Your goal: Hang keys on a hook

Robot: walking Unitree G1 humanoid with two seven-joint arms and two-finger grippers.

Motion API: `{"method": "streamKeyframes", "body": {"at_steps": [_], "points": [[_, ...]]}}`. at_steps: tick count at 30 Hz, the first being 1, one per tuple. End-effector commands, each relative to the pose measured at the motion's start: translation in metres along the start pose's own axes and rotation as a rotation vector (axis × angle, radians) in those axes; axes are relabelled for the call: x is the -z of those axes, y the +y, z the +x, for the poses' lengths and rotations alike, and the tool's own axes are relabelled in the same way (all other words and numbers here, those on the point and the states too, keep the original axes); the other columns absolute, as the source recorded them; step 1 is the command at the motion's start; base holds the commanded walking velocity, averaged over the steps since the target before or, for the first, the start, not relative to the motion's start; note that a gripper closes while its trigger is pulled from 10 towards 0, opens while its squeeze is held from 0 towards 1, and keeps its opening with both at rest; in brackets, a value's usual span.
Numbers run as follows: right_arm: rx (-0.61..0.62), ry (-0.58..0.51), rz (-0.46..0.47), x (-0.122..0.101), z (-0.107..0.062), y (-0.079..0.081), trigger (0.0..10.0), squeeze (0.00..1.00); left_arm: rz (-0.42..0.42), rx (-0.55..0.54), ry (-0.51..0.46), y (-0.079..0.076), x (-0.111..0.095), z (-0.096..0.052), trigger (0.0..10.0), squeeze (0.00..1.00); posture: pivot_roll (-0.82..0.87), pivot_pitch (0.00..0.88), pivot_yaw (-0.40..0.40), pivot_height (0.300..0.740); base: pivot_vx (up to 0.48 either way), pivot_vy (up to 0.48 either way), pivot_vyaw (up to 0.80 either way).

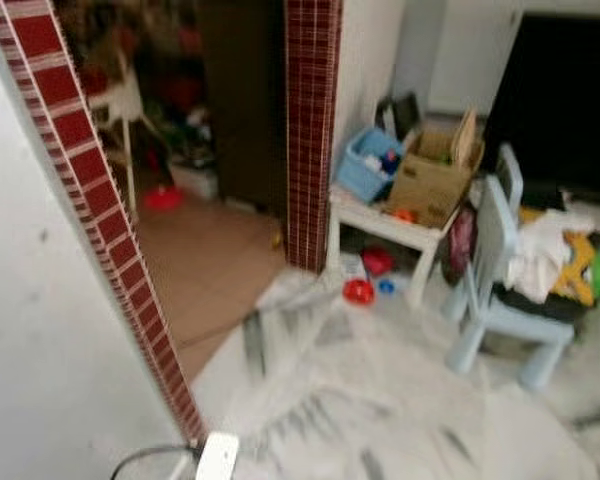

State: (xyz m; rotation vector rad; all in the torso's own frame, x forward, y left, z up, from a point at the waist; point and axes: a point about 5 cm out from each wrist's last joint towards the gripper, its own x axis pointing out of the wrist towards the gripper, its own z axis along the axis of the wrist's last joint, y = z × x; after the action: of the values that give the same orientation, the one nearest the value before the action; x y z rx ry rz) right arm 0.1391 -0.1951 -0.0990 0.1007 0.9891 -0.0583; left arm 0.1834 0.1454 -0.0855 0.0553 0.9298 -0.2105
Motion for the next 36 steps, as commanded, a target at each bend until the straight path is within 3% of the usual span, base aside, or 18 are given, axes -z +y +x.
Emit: {"method": "streamKeyframes", "body": {"at_steps": [1, 12, 15, 23, 28, 36], "points": [[-0.023, 0.002, 0.013, 0.001, 0.001, 0.009, 10.0, 0.00, 0.001, -0.027, 0.012, 0.008, 0.004, -0.002, 10.0, 0.00, 0.00, 0.000, -0.002, 0.740, 0.000, 0.000, 0.00], [-0.029, 0.018, -0.026, 0.001, 0.001, 0.009, 10.0, 0.00, -0.045, -0.063, -0.004, 0.022, 0.006, -0.005, 10.0, 0.00, 0.00, 0.000, -0.008, 0.740, 0.000, 0.000, 0.00], [-0.025, 0.045, -0.091, 0.004, 0.001, 0.007, 10.0, 0.00, -0.061, -0.089, 0.011, 0.030, 0.015, -0.009, 10.0, 0.00, 0.01, 0.000, -0.014, 0.740, 0.000, 0.000, 0.00], [-0.007, 0.039, -0.121, 0.001, 0.001, 0.004, 10.0, 0.00, -0.088, -0.120, 0.025, 0.041, 0.029, -0.016, 10.0, 0.00, 0.01, 0.000, -0.021, 0.740, 0.000, 0.000, 0.00], [0.001, 0.023, -0.138, -0.002, 0.002, 0.004, 10.0, 0.00, -0.090, -0.123, 0.033, 0.042, 0.032, -0.017, 10.0, 0.00, 0.01, 0.000, -0.021, 0.740, 0.000, 0.000, 0.00], [-0.010, -0.013, -0.141, -0.007, 0.003, 0.008, 10.0, 0.00, -0.088, -0.101, 0.000, 0.035, 0.020, -0.012, 10.0, 0.00, 0.01, 0.000, -0.020, 0.740, 0.000, 0.000, 0.00]]}}
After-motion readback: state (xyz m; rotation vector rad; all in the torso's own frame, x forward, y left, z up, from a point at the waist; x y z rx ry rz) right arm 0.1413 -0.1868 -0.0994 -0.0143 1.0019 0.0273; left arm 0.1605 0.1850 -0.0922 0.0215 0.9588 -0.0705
